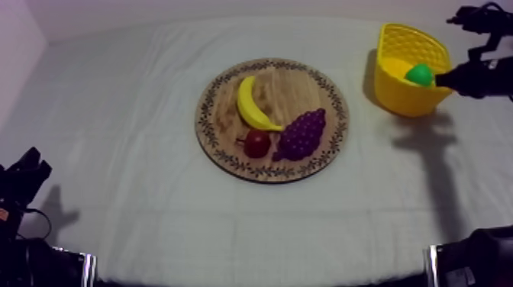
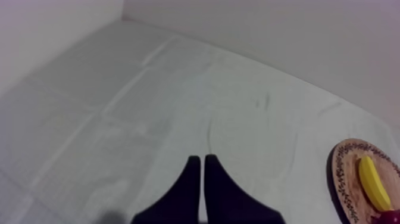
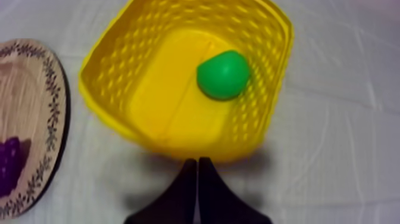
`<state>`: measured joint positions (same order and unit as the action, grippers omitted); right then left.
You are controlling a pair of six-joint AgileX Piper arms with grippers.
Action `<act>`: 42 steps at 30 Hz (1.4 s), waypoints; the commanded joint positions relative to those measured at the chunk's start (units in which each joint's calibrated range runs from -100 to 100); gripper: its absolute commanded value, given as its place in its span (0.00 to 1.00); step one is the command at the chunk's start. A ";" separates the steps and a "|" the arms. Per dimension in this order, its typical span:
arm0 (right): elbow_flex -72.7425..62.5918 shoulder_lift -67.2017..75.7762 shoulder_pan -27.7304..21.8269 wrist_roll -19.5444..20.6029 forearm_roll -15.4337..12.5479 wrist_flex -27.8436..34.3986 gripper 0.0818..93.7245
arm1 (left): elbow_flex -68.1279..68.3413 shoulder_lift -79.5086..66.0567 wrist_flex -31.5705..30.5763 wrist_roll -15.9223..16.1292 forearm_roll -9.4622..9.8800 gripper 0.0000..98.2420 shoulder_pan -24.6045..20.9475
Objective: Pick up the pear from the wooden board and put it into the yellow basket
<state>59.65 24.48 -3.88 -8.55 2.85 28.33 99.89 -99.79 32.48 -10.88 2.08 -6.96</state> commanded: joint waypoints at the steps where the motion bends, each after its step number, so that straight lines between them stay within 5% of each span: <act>1: 6.35 9.63 -0.26 -0.92 -0.51 0.13 0.01 | 0.00 -0.04 0.02 0.02 0.00 0.00 -0.03; 12: 25.53 38.52 2.11 -3.38 -0.85 4.08 0.01 | 0.00 -0.04 0.02 -0.01 0.00 0.00 -0.03; 22: 37.05 58.59 0.76 -5.32 -6.12 8.57 0.01 | 0.00 -0.04 0.02 -0.02 0.00 0.00 -0.03; 38: 39.09 70.98 0.62 4.71 -3.93 13.84 0.01 | 0.00 -0.04 0.02 -0.03 0.00 0.00 -0.03; 42: 39.40 71.14 0.24 3.26 -3.85 12.83 0.01 | 0.00 -0.04 0.02 -0.03 0.00 0.00 -0.03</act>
<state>98.77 95.56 -3.58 -3.60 -1.06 42.31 99.89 -99.79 32.48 -10.91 2.08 -6.96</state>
